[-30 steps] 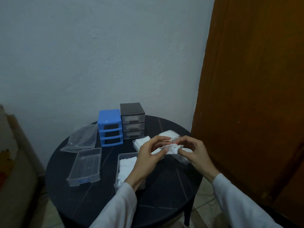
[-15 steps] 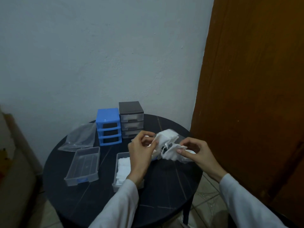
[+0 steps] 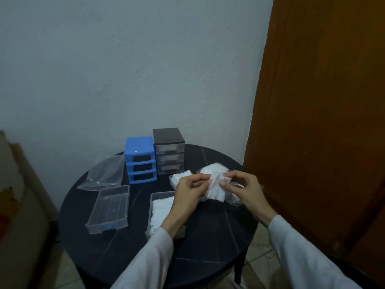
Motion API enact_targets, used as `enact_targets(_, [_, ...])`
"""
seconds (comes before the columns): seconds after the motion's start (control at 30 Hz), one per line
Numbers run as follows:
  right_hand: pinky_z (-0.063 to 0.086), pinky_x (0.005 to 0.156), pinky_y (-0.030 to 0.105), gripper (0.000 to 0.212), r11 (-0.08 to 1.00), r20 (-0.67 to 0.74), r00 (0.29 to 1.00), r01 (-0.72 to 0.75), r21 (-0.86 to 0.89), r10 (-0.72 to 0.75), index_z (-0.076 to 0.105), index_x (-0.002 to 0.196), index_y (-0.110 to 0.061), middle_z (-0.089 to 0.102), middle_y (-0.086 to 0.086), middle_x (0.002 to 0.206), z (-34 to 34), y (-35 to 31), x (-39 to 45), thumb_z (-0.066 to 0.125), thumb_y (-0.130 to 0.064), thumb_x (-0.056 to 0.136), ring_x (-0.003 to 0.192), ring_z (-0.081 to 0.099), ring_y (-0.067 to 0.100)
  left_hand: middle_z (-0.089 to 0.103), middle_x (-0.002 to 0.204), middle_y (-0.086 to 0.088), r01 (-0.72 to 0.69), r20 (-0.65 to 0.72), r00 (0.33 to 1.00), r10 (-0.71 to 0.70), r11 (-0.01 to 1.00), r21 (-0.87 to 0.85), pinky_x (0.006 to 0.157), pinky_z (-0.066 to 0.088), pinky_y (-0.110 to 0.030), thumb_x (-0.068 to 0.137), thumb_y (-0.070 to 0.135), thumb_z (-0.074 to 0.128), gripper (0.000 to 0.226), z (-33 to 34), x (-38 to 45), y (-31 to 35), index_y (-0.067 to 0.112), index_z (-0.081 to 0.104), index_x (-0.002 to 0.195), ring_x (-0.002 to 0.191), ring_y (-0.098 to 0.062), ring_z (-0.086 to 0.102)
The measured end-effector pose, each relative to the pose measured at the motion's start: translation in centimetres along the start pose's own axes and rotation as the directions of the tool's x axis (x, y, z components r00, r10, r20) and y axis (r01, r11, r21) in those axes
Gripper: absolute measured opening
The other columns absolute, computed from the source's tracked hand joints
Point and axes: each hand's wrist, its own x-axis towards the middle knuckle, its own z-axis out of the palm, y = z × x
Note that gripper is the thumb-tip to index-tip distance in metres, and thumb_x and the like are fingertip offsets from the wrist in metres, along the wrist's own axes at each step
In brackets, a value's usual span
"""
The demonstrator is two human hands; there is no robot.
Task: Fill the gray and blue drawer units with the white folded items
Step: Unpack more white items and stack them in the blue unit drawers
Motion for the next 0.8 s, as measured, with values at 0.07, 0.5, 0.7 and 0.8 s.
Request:
enact_targets(0.07, [0.049,0.071,0.015,0.009,1.0,-0.026,1.0,0.004,-0.003,-0.004,0.066,0.087,-0.014,0.066,-0.003,0.095,0.3,-0.2,0.1,0.069,-0.013,0.079,0.092,0.061,0.004,0.071,0.091,-0.005,-0.005,0.032,0.999,0.005,1.0,0.002,0.071,0.053,-0.018,0.09,0.002,0.053,0.018,-0.2,-0.2,0.2,0.006,0.068,0.101,0.084,-0.012,0.069])
enact_targets(0.5, [0.045,0.06,0.011,0.013,0.993,0.036,0.993,-0.112,-0.023,0.113,0.056,0.09,-0.01,0.056,0.0,0.082,7.7,-1.3,1.6,0.063,-0.002,0.083,0.072,0.053,0.007,0.066,0.106,0.005,0.0,-0.315,0.944,0.092,0.96,0.281,0.092,0.044,-0.022,0.093,-0.002,0.044,0.032,-9.6,-1.2,-2.7,0.023,0.064,0.098,0.105,-0.01,0.06])
enact_targets(0.7, [0.042,0.062,0.023,0.022,0.968,0.025,0.995,-0.091,-0.234,0.099,0.054,0.066,-0.022,0.058,-0.003,0.068,11.0,-1.1,2.2,0.064,-0.004,0.076,0.062,0.051,0.009,0.059,0.115,0.003,0.114,-0.356,0.934,-0.023,0.965,0.237,0.079,0.042,-0.011,0.093,-0.004,0.038,0.04,-10.2,-1.9,-5.8,0.023,0.059,0.113,0.099,-0.002,0.055])
enact_targets(0.8, [0.046,0.06,0.013,0.019,0.969,0.041,0.993,-0.095,-0.227,0.107,0.062,0.069,-0.021,0.064,-0.001,0.074,12.0,-1.2,2.4,0.067,-0.004,0.077,0.061,0.058,0.006,0.06,0.108,0.004,0.122,-0.346,0.936,-0.074,0.985,0.12,0.072,0.045,-0.005,0.092,-0.006,0.037,0.039,-10.0,-2.1,-5.8,0.015,0.057,0.117,0.093,0.002,0.056])
